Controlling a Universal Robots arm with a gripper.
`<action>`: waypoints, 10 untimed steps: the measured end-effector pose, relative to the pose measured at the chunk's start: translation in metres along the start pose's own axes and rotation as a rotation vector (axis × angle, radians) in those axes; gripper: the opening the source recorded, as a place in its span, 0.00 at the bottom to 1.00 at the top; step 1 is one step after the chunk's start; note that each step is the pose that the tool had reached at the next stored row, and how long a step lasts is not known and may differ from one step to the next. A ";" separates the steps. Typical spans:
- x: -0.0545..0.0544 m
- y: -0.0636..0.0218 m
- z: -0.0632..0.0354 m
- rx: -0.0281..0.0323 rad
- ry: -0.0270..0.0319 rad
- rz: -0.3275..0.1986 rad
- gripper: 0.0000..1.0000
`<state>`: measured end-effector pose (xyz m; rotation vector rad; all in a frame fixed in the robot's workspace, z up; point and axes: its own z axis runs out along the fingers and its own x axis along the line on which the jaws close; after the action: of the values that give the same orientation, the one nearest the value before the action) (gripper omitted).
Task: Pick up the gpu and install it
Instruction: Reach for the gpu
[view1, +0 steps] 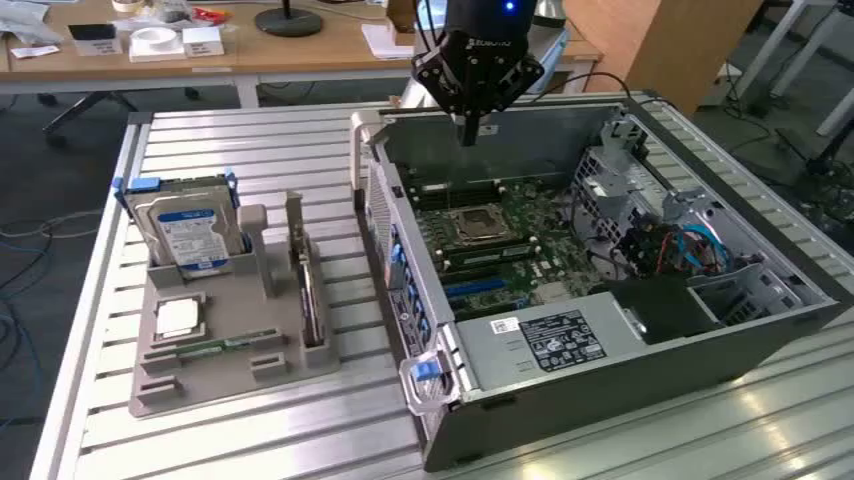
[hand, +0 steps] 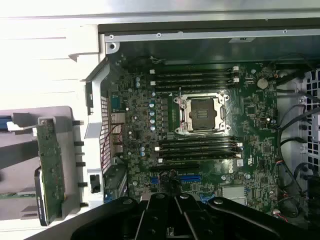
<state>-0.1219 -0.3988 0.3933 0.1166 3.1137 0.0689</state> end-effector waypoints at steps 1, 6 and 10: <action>0.000 0.0000 0.0000 0.0000 0.0000 0.000 0.11; 0.000 0.0000 0.0000 0.0000 0.0000 0.000 0.11; 0.001 -0.0001 0.0000 0.0000 0.0000 0.000 0.11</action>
<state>-0.1227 -0.3988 0.3933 0.1166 3.1137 0.0689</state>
